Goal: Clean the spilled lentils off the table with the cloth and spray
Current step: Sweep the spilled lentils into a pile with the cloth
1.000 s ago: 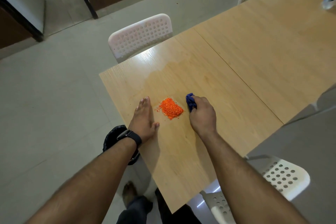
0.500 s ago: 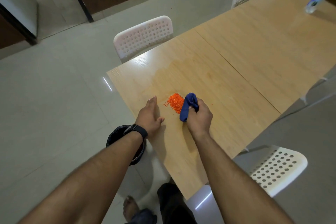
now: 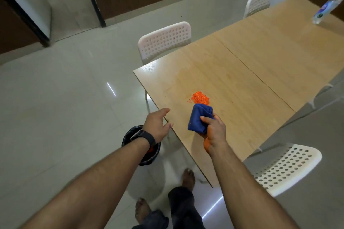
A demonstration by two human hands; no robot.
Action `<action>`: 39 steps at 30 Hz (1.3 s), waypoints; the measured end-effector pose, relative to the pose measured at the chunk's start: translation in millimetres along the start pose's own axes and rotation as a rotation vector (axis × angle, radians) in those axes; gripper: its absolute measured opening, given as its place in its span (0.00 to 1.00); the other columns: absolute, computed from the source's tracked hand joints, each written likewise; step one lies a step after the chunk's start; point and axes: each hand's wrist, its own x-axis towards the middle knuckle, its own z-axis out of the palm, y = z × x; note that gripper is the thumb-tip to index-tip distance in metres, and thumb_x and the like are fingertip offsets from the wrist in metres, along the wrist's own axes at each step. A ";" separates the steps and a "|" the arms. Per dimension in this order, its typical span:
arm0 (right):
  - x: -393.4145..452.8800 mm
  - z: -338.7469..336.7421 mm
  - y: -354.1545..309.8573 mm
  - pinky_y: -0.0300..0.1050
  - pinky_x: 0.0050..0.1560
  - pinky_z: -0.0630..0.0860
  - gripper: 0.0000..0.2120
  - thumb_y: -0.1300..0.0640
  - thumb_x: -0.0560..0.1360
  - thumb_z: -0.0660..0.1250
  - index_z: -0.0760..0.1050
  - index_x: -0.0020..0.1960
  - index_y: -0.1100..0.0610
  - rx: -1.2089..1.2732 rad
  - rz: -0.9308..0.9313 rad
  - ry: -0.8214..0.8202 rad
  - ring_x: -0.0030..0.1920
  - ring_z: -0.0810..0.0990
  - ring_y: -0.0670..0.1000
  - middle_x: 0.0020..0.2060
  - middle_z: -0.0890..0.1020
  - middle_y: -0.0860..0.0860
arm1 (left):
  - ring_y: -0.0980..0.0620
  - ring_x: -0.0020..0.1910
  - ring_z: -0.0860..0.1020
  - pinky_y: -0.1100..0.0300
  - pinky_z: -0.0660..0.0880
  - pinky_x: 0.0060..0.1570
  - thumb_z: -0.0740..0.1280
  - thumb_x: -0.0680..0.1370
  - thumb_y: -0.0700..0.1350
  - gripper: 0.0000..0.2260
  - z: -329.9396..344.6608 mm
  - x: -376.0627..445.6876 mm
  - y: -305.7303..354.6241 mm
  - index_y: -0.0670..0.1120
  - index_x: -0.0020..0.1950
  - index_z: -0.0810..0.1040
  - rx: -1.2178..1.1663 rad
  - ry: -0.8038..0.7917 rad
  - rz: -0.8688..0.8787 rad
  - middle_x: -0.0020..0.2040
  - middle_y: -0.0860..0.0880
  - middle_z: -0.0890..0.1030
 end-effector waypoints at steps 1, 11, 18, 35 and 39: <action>2.5 -2.1 -2.9 0.58 0.55 0.81 0.24 0.71 0.76 0.68 0.77 0.70 0.58 -0.014 -0.004 0.005 0.49 0.83 0.55 0.59 0.84 0.58 | 0.46 0.69 0.76 0.55 0.72 0.71 0.76 0.78 0.47 0.30 3.0 1.6 5.1 0.46 0.78 0.71 0.064 -0.023 0.026 0.70 0.45 0.79; 67.4 -55.1 -49.6 0.52 0.51 0.80 0.17 0.70 0.76 0.70 0.79 0.62 0.56 -0.152 -0.128 0.035 0.48 0.82 0.52 0.52 0.84 0.53 | 0.43 0.84 0.43 0.48 0.49 0.82 0.78 0.71 0.63 0.58 77.2 55.1 58.1 0.44 0.85 0.42 0.493 -0.144 0.100 0.85 0.42 0.44; 117.2 -87.1 -93.9 0.45 0.47 0.78 0.14 0.64 0.77 0.71 0.79 0.59 0.50 -0.512 -0.396 0.196 0.48 0.81 0.49 0.46 0.82 0.44 | 0.41 0.84 0.41 0.41 0.51 0.81 0.81 0.62 0.68 0.70 100.9 84.9 83.1 0.44 0.83 0.35 0.522 -0.111 -0.027 0.85 0.43 0.40; 99.6 -39.5 -52.4 0.29 0.44 0.71 0.17 0.66 0.77 0.68 0.81 0.64 0.53 -0.801 -0.468 -0.088 0.52 0.79 0.47 0.51 0.82 0.46 | 0.46 0.84 0.40 0.52 0.45 0.82 0.84 0.61 0.63 0.72 92.2 80.6 66.5 0.44 0.84 0.35 0.383 -0.128 -0.046 0.85 0.46 0.39; 88.8 -38.7 -40.4 0.32 0.52 0.73 0.18 0.65 0.78 0.69 0.80 0.66 0.52 -0.701 -0.511 -0.055 0.54 0.79 0.45 0.53 0.83 0.45 | 0.47 0.84 0.39 0.52 0.44 0.82 0.84 0.61 0.63 0.72 73.5 70.7 45.2 0.45 0.83 0.33 0.376 -0.092 -0.032 0.85 0.46 0.38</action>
